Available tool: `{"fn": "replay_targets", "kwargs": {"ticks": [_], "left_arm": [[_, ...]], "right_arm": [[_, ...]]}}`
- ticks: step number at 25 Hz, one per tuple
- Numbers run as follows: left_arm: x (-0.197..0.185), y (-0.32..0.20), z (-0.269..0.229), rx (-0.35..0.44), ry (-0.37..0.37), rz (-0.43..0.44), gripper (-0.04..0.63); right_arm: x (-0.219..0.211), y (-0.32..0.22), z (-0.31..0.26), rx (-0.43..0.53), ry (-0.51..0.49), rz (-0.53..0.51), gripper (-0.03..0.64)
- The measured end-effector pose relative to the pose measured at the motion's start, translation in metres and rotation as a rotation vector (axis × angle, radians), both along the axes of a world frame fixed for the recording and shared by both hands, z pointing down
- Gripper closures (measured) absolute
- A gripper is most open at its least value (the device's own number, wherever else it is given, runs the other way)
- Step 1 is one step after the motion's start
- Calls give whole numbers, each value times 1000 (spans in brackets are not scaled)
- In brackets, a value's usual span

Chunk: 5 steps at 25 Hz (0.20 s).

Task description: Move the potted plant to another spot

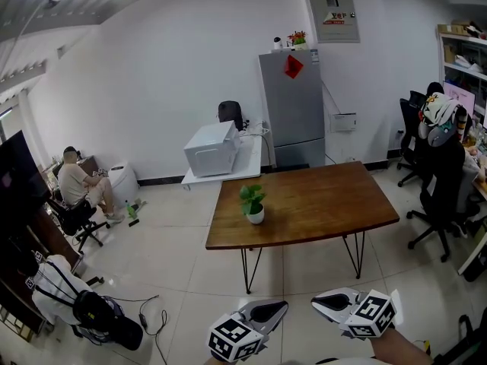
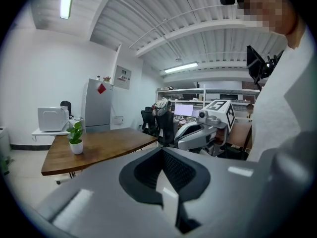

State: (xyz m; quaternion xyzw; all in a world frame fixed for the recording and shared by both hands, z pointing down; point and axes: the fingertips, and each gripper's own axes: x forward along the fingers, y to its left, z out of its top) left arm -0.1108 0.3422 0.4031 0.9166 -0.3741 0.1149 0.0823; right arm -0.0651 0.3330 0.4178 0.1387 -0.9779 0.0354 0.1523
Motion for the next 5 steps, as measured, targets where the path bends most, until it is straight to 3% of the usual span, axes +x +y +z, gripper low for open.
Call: {"fn": "replay_targets", "kwargs": {"ticks": [5], "left_arm": [[4, 1, 0, 0, -5, 10, 598]], "right_arm": [[-3, 6, 3, -5, 3, -10, 614]]}}
